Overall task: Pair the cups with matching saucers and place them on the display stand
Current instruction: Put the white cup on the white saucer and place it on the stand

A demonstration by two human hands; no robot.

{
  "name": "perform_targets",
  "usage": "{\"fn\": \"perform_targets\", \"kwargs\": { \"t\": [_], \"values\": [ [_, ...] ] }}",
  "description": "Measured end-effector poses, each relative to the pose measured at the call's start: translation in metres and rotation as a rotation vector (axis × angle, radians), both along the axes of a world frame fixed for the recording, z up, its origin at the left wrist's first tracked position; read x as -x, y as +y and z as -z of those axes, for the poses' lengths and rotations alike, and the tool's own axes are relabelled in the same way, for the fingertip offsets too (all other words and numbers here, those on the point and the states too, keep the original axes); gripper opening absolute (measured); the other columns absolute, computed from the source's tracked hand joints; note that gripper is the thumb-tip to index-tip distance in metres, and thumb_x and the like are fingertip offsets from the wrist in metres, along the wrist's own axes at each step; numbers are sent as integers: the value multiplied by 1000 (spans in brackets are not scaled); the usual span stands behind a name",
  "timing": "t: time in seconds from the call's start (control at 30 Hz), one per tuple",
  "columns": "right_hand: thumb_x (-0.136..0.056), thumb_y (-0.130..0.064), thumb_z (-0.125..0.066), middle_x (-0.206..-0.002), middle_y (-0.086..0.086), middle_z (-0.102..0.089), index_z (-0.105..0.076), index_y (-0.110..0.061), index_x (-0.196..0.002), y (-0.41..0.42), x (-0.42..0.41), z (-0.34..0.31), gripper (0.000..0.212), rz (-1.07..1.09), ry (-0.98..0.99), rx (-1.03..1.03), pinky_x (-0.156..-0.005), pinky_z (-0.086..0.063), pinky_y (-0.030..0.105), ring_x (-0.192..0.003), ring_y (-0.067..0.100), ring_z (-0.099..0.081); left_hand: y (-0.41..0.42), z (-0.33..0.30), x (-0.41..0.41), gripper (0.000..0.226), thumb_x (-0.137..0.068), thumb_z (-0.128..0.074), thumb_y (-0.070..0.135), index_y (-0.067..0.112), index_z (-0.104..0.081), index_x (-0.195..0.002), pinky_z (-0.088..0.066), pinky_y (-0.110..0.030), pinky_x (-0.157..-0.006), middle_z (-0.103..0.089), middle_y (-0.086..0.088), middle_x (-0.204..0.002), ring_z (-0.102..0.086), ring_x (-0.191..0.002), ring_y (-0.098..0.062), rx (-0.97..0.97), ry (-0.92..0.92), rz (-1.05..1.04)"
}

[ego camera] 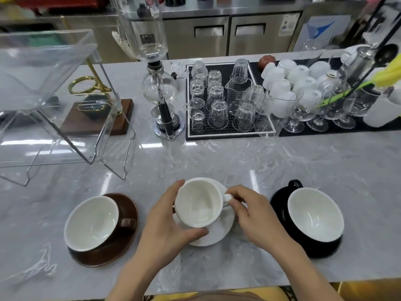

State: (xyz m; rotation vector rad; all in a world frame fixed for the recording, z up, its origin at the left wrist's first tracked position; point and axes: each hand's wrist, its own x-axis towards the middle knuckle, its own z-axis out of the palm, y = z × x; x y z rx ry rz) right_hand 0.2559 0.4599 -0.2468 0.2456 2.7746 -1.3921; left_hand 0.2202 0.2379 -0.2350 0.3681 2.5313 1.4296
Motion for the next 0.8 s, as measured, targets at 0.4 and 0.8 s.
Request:
{"fn": "perform_targets", "kwargs": {
  "t": [0.4,0.8],
  "values": [
    [-102,-25,-52,-101,-14,-68,-65,-29,-111,5,1,8,16,-29,33,-26,-84,-49,23,-94,2,-61,3,10,0,106,-48,-99,39,49,-40,-137,-42,-25,-104,-44,40,-132,-52,-125,0,82,59,-18],
    [-97,-34,-60,-117,-22,-57,-61,-37,-123,10,-2,17,26,18,39,75,-80,-48,12,-99,-4,-59,1,10,-8,98,-50,-92,58,63,-36,-130,-30,3,-94,-39,46,-134,-33,-120,33,58,29,-54]
  ]
}}
